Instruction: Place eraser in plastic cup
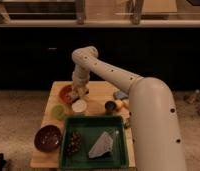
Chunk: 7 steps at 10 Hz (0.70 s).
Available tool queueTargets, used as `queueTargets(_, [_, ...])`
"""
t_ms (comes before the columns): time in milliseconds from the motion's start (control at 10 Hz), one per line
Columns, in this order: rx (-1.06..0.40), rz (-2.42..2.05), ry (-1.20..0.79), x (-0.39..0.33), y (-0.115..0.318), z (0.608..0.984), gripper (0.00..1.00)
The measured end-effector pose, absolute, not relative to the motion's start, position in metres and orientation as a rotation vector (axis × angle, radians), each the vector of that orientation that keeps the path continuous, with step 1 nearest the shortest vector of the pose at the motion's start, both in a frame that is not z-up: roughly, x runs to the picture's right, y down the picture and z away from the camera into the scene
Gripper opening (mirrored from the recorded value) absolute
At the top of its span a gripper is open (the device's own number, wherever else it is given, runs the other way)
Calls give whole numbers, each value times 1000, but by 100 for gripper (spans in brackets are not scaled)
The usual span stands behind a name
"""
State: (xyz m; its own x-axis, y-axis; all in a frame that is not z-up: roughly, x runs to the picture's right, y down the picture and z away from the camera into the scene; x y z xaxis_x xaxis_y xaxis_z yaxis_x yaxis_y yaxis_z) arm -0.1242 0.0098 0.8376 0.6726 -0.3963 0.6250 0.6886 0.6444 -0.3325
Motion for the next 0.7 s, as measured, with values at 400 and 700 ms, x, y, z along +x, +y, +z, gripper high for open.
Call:
queueTargets(400, [-584, -783, -552, -154, 14, 829, 1])
queueTargets(700, [-567, -949, -604, -187, 25, 820, 1])
